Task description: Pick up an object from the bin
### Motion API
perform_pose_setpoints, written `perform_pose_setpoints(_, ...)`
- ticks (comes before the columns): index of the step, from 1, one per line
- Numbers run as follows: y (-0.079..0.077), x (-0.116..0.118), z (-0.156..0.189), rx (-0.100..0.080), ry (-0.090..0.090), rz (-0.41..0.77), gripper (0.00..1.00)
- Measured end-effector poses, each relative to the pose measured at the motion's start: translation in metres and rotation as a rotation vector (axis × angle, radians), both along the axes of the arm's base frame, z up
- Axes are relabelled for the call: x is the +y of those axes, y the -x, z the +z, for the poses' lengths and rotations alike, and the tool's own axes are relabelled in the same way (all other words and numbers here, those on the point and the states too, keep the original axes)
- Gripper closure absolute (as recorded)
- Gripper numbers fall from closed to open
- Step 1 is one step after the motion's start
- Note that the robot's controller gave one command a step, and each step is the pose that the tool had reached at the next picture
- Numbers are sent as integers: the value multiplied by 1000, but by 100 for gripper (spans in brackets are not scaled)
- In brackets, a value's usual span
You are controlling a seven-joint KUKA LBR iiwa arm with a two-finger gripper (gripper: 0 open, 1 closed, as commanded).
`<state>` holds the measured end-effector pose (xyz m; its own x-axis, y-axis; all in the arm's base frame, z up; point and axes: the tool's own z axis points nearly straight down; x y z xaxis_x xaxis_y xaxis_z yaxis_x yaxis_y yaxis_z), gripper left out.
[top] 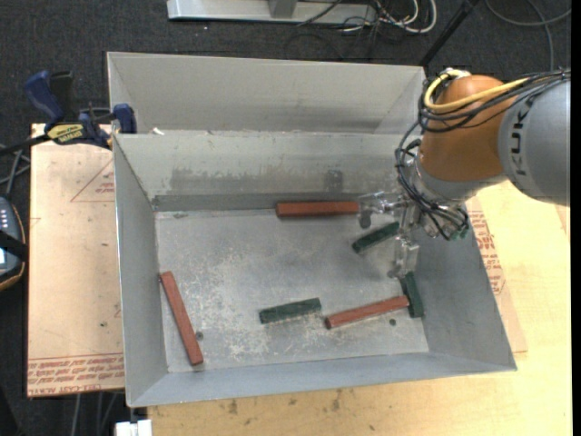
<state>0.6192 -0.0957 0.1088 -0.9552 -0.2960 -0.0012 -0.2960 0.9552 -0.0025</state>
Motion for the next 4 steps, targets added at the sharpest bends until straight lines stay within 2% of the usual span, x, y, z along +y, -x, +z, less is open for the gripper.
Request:
perform_pose_setpoints(1, 10, -10, 24, 12, -8, 188, 0)
perform_pose_setpoints(2, -35, -32, -37, -3, -2, 406, 100)
perform_pose_setpoints(3, -35, -32, -37, -3, -2, 405, 100)
perform_pose_setpoints(4, -15, -5, 13, 7, -6, 400, 100)
